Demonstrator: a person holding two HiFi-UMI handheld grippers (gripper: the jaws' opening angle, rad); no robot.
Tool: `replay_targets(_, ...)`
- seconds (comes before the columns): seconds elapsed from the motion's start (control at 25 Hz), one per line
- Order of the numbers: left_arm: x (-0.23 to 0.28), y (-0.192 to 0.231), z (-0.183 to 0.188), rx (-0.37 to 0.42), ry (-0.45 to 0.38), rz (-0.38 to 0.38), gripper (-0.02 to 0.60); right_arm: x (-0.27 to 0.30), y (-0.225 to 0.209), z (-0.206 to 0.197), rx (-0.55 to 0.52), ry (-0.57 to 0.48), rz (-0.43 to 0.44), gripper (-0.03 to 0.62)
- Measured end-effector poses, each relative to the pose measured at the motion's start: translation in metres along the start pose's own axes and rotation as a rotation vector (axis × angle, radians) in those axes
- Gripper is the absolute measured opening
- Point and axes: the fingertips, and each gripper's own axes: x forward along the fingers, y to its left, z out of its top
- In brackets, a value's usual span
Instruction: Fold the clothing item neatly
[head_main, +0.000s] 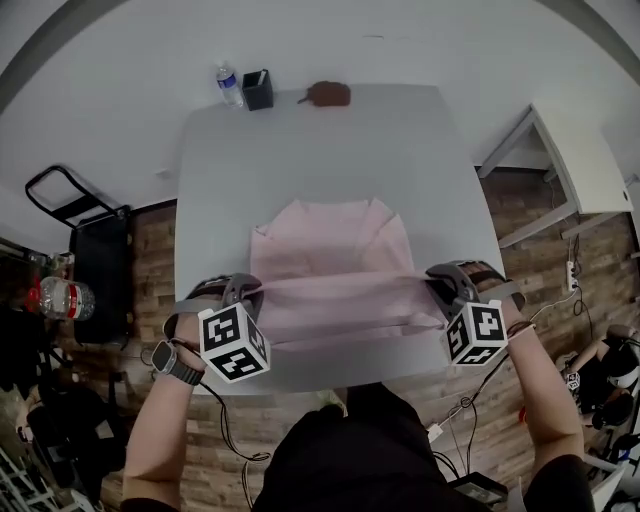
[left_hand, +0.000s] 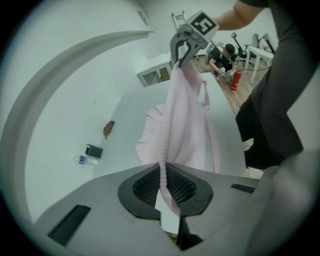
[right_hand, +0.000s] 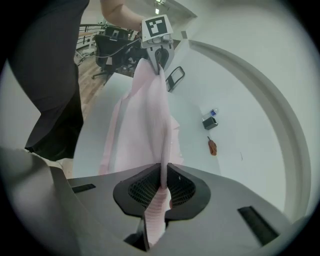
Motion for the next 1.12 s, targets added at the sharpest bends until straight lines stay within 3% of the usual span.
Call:
replay_targets(0.12,0.034,0.048,-0.001,-0.056,0.04,0.026,0.023,0.045,-0.044,-0.006,-0.012,-0.003,0.018,0.046)
replay_targets(0.28,0.095,0.084,-0.005,-0.122,0.096,-0.01,0.025,0.109,-0.07,-0.023,0.011,0.01,0.109,0.046)
replay_targets(0.64,0.211,0.09,-0.025,-0.227,0.173,-0.162,0.025,0.227,-0.045,-0.056,0.09,0.051,0.303,0.046)
replay_targets(0.72,0.224,0.094,-0.029,-0.271,0.175,-0.166,0.068,0.243,-0.04,-0.059,0.133,0.046,0.314,0.046)
replay_targets(0.76,0.227,0.096,-0.032,-0.289,0.177,-0.168,0.108,0.249,-0.04,-0.061,0.161,0.041,0.315,0.055)
replay_targets(0.88,0.216,0.095,-0.043,-0.345,0.191,-0.189,0.16,0.247,-0.05,-0.068,0.267,0.013,0.285,0.172)
replay_targets(1.04,0.167,0.107,-0.067,-0.411,0.196,-0.135,0.182,0.192,-0.089,-0.059,0.444,-0.126,0.163,0.184)
replay_targets(1.12,0.145,0.103,-0.083,-0.424,0.212,-0.113,0.186,0.155,-0.071,-0.033,0.47,-0.234,0.197,0.183)
